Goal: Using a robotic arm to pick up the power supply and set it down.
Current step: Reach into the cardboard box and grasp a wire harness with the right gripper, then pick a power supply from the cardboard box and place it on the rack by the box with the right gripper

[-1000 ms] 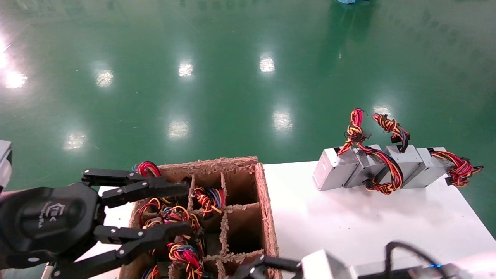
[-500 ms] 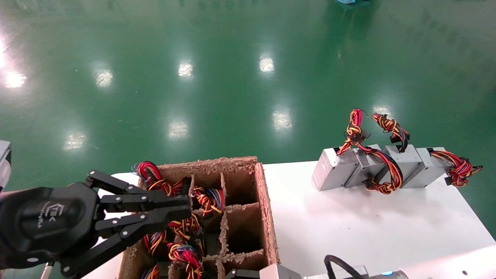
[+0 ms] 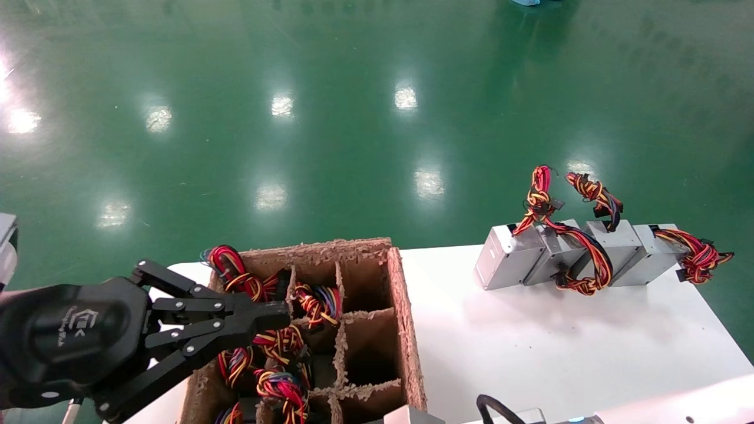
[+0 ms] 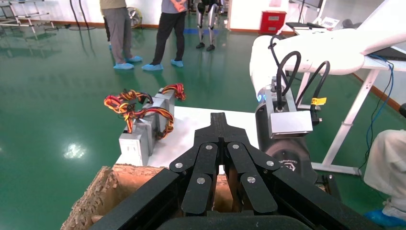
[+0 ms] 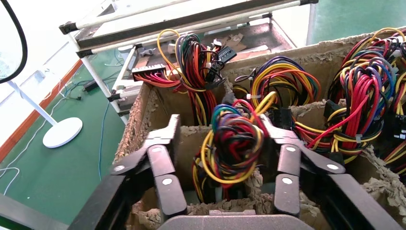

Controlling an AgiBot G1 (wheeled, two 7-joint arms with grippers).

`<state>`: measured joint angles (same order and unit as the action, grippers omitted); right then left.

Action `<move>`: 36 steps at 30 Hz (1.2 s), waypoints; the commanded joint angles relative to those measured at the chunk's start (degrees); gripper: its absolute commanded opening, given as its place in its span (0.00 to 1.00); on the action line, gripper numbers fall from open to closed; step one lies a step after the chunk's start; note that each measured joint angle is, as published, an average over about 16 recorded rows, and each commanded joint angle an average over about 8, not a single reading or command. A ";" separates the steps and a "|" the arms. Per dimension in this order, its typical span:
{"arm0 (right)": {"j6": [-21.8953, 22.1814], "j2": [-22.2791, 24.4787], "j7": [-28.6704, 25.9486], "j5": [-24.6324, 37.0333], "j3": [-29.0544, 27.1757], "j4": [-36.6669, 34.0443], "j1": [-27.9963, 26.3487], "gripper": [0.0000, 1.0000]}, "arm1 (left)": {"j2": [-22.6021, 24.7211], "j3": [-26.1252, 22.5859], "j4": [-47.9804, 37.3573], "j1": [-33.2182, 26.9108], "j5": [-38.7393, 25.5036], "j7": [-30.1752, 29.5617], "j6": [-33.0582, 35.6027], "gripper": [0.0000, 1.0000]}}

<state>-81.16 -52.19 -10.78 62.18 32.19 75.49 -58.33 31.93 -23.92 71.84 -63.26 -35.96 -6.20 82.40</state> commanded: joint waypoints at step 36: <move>-6.24 5.53 -3.51 -14.59 -5.62 1.31 -5.01 0.00 | 0.00 0.00 0.00 0.00 0.00 0.00 0.00 0.00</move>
<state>-87.25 -46.65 -14.35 47.48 26.55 76.78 -63.37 31.92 -23.92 71.84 -63.27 -35.96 -6.20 82.40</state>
